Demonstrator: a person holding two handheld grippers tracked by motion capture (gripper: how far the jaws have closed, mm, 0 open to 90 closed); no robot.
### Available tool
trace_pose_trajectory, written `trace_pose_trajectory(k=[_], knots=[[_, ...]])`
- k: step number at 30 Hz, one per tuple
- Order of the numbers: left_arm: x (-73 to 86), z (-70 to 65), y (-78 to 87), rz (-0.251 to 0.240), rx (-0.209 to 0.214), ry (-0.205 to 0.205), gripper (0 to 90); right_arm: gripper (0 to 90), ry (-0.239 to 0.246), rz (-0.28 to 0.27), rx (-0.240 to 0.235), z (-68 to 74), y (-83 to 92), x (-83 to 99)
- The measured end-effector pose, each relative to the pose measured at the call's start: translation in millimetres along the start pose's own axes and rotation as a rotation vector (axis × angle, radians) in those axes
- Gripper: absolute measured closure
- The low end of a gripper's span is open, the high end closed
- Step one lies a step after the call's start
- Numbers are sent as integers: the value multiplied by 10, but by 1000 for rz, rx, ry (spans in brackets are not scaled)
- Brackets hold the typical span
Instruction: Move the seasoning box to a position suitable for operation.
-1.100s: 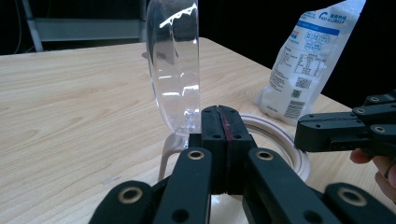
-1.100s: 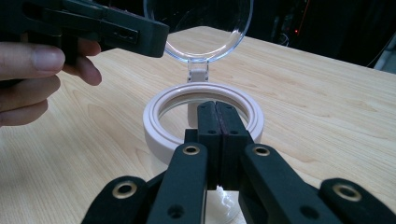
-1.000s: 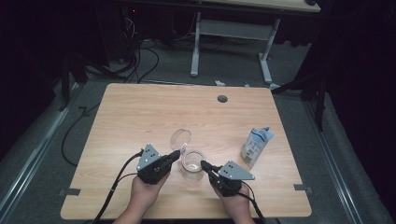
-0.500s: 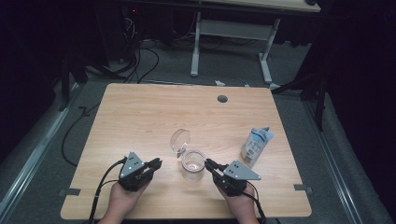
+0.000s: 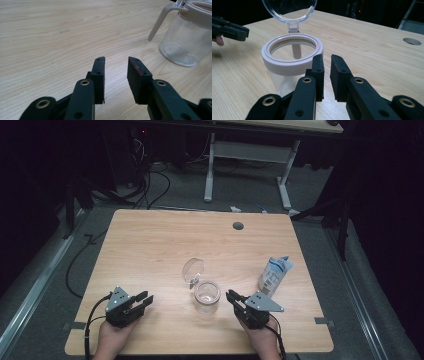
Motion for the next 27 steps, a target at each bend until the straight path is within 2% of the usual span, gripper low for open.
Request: trace_pose_trajectory(k=[6, 8, 16, 20, 22, 25, 27], knots=[[26, 9, -16, 3, -8, -3, 610, 797, -3, 2, 4, -9, 13, 9], [25, 19, -21, 6, -19, -15, 602, 784, -1, 4, 3, -14, 17, 10], [15, 41, -43, 0, -27, -17, 566, 728, -9, 4, 30, -80, 78, 22], [28, 71, -95, -6, -31, -26, 554, 698, -27, 0, 71, -148, 178, 36], [23, 77, -102, -11, -50, -23, 546, 689, -34, 1, 91, -186, 224, 51], [27, 50, -102, -18, -48, -42, 546, 679, -40, 4, 117, -236, 283, 77], [25, 57, -107, -15, -46, -36, 546, 669, -49, 5, 134, -268, 325, 104]])
Point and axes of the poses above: each handheld gripper's, and its own axes: y roughly backward along the jaws, x roughly out of its underside, z roughly to its left, the point moved 4 cm from there along -y, roughly forward along the jaws
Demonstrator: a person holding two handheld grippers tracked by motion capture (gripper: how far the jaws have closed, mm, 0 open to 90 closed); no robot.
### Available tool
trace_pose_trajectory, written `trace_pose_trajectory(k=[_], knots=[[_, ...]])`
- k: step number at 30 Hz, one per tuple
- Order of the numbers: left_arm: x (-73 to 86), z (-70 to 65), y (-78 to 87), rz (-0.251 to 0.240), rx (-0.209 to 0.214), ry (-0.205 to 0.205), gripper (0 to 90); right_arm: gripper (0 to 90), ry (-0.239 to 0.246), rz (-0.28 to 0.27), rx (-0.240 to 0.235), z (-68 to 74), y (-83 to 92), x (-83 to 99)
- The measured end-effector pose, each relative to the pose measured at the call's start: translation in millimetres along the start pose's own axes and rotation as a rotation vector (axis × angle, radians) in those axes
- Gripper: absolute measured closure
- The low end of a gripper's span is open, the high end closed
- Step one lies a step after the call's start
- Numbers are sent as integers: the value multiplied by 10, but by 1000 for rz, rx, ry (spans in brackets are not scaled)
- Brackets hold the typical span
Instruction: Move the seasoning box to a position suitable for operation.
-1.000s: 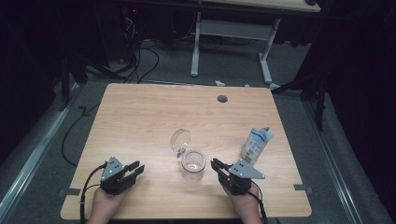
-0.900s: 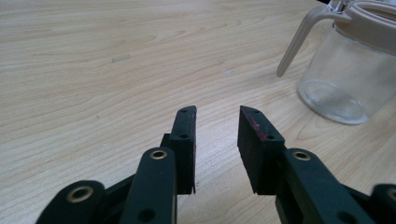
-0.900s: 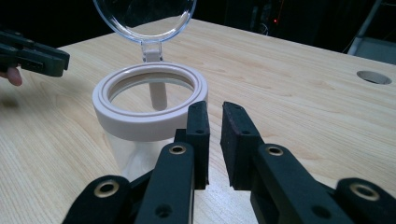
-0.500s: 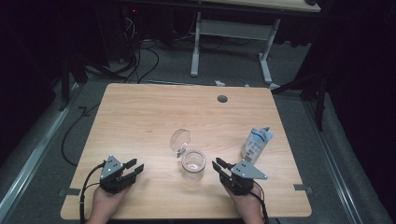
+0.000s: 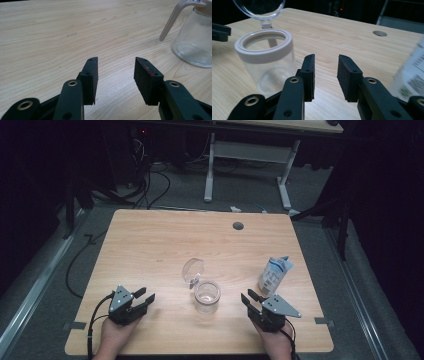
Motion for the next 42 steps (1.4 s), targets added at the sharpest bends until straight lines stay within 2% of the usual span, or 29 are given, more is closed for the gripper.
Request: trace_pose_trajectory(k=[1, 8, 10, 11, 12, 14, 22, 31, 36, 42], knots=[[0, 0, 0, 0, 0, 0, 546, 669, 0, 0, 0, 0, 0, 0], [-5, 15, -9, -1, 1, 13, 546, 646, -26, 4, 78, -197, 175, 44], [-5, 15, -10, 0, 2, 14, 546, 644, -29, 4, 86, -226, 199, 51], [-5, 14, -17, 4, 5, 14, 547, 634, -35, 2, 109, -276, 249, 68], [-5, 14, -17, 4, 5, 14, 548, 634, -35, 2, 109, -276, 249, 68], [-5, 8, -23, 12, 6, 8, 551, 630, -38, 2, 138, -337, 304, 101], [-6, 10, -29, 17, -3, 8, 553, 593, -68, -4, 175, -502, 385, 137], [7, -18, -12, 8, 15, -6, 538, 566, -80, 1, 204, -688, 286, 133], [19, -32, -6, 13, 9, -14, 523, 585, -75, 4, 213, -748, 216, 115], [30, -43, 8, 13, 2, -20, 508, 626, -98, 5, 222, -872, 80, 119]])
Point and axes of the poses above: each handheld gripper's, and its own axes: y roughly backward along the jaws, x roughly out of its underside, z roughly to its left, the point moved 4 cm from there along -y, roughly forward along the jaws
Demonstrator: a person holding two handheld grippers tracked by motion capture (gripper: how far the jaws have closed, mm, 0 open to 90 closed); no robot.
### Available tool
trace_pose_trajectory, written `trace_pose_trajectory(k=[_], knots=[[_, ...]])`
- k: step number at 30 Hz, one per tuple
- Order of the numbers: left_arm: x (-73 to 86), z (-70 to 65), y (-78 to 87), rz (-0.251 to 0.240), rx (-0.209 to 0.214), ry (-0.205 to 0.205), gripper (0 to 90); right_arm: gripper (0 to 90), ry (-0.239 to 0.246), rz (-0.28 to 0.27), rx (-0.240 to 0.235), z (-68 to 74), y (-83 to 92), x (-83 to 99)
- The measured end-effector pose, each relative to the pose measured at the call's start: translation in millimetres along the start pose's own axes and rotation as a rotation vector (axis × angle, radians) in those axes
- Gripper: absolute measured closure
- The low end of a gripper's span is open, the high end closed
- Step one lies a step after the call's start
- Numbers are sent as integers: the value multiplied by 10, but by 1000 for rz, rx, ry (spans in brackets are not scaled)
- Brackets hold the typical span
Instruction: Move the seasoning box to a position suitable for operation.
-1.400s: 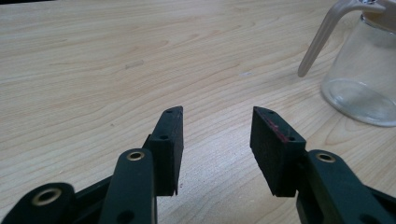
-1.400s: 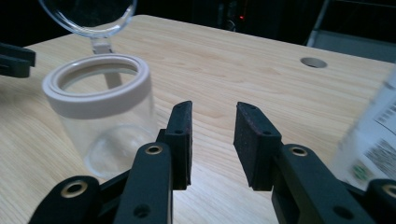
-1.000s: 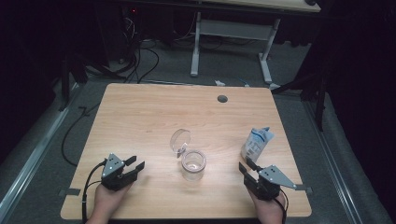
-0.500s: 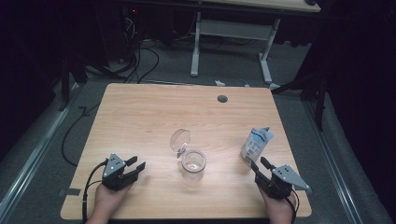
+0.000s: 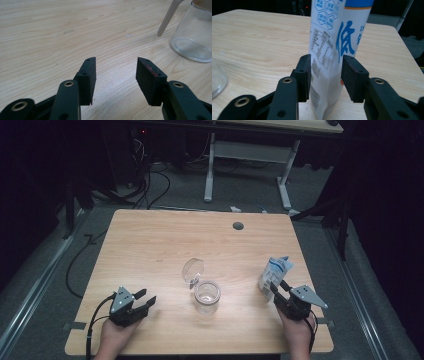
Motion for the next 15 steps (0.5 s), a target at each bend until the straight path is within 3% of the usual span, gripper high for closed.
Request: trace_pose_trajectory(k=[15], knots=[[6, -17, 6, 5, 0, -17, 500, 682, -10, -13, -12, -55, -96, -21]])
Point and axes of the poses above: each handheld gripper's, and its own axes: y roughly backward along the jaws, x roughly out of its underside, z roughly to its left, the point moved 4 cm from there along -y, roughly forward along the jaws
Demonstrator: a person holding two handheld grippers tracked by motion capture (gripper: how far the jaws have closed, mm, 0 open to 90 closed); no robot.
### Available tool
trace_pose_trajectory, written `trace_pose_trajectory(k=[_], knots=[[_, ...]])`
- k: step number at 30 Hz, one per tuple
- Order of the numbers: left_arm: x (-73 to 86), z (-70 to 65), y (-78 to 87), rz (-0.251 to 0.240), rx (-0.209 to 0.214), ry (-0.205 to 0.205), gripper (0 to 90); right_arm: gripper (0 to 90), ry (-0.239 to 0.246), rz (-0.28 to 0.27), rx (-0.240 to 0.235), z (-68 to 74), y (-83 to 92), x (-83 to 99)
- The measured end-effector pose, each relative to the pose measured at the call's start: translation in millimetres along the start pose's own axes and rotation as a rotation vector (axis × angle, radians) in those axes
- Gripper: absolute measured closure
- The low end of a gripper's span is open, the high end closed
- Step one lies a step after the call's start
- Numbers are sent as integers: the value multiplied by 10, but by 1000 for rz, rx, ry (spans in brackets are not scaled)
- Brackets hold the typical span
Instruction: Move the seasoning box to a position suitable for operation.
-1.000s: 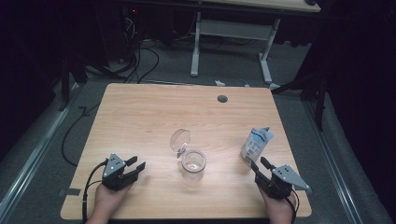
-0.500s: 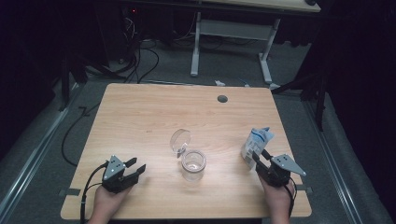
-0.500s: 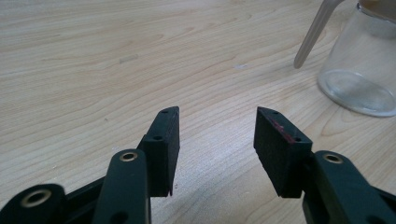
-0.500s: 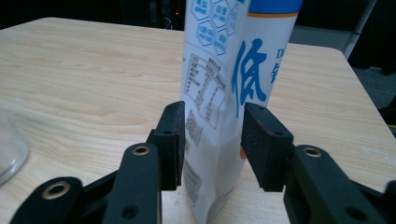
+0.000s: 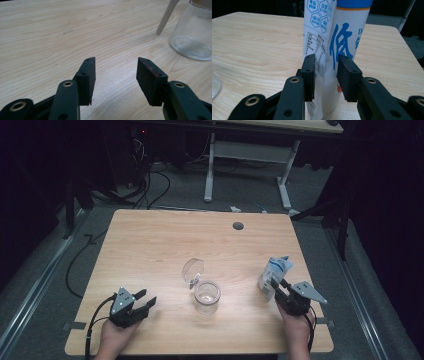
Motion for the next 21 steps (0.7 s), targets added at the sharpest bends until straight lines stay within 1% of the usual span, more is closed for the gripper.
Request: trace_pose_trajectory(k=[4, 6, 9, 12, 16, 17, 18, 21], knots=[[1, -6, -1, -1, -1, 1, 498, 681, 10, -18, 8, 14, -4, -17], [1, -7, -1, -1, -1, 0, 498, 683, 10, -17, 9, 15, -10, -16], [2, -7, 0, -1, -1, 1, 498, 715, 5, -15, 6, 8, -11, -16], [2, -7, 0, 0, -1, 0, 498, 773, -1, -20, 9, 0, -2, -22], [3, -9, -2, 3, -3, -7, 497, 825, 14, -24, 8, 8, 13, -26], [3, -9, -2, 3, -3, -7, 497, 825, 14, -24, 8, 8, 13, -26], [3, -11, -2, 5, -3, -10, 496, 843, 23, -22, 6, 18, 15, -28], [3, -13, -3, 3, -2, -10, 496, 849, 23, -18, 5, 27, 15, -32]])
Point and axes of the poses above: each handheld gripper's, and its own axes: y roughly backward along the jaws, x roughly out of its underside, z roughly to its left, the point moved 4 cm from there along -y, roughly forward along the jaws
